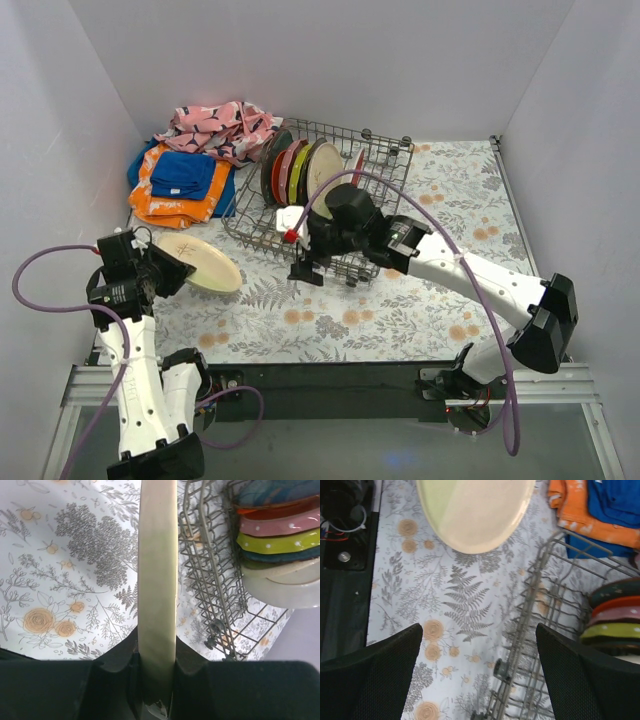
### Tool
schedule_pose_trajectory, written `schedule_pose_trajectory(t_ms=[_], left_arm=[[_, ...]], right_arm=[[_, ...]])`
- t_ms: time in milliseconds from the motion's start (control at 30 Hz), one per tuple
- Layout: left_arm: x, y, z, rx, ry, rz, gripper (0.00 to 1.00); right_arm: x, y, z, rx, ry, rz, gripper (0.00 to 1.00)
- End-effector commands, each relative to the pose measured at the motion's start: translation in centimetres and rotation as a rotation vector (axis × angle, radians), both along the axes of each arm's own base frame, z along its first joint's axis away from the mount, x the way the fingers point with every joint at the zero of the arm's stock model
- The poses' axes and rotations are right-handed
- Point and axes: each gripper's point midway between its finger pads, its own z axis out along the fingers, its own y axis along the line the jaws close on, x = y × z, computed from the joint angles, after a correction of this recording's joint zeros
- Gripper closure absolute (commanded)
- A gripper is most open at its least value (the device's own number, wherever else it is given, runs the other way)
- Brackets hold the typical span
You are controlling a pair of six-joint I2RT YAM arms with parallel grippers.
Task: Load the plates into the dish rack
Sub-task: Insert the plate into the dish rack
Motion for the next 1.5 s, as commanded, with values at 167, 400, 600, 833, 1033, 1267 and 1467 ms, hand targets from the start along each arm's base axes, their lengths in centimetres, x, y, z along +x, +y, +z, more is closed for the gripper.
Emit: schedule_pose_trajectory(t_ms=[167,400,600,833,1033,1267,1467], left_arm=[[2.3,-1.1,9.1,0.095,-0.307,-0.165,1.0],[3.6,-2.8,13.7,0.068,-0.47,-0.266,1.0],[5.0,-4.6,16.9,0.0,-0.579,-0.385,1.0],[6.4,-6.1,19.5,-0.085,-0.65,-0.503,1.0],[7.8,-7.3,20.5,-0.132,-0.686,-0.546,1.0],[10.6,-10.7,21.6,-0.139,-0.711,-0.612,1.0],[12.4,-16.7,22.4,-0.124,-0.719,-0.765,1.0]], right_arm=[[6.7,-5.1,8.2,0.145,-0.053,-0.187,0.01],[12.8,-10.3,10.8,0.211,-0.022,-0.392,0.02],[16.3,-14.9,11.6,0.25,0.015,-0.525,0.02],[18.7,-20.1,10.2,0.251,0.053,-0.665,0.02],[19.2,-23.6,8.7,0.257,0.092,-0.757,0.02],[18.7,-25.9,6.3,0.242,0.13,-0.824,0.02],[18.9,-27.8,5.7,0.24,0.129,-0.881,0.02]])
